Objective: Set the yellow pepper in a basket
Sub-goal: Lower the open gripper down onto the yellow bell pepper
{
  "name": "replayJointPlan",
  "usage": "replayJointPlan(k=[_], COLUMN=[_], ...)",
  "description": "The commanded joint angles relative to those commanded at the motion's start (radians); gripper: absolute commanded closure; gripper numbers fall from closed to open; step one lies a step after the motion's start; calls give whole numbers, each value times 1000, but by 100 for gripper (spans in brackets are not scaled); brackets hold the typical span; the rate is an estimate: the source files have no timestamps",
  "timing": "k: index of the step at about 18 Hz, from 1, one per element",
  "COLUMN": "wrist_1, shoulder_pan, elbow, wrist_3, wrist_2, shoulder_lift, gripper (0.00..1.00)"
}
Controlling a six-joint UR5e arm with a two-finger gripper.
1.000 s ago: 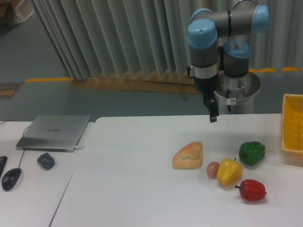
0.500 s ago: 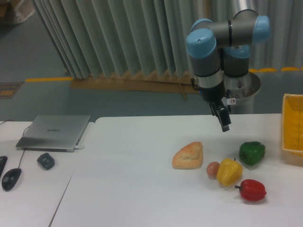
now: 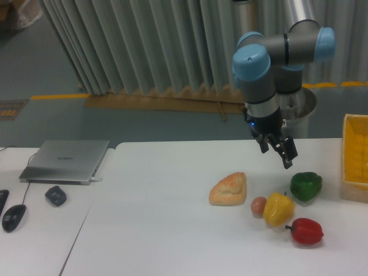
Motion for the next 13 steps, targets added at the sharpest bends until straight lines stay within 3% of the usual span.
replayJointPlan(k=[3, 5, 13], wrist_1=[57, 83, 86], shoulder_pan=[-6, -14, -12], elbow=[0, 12, 31], wrist_3=[-182, -189, -184], wrist_2=[0, 9, 29], shoulder_lift=[-31, -61, -133], gripper=[0, 0, 0])
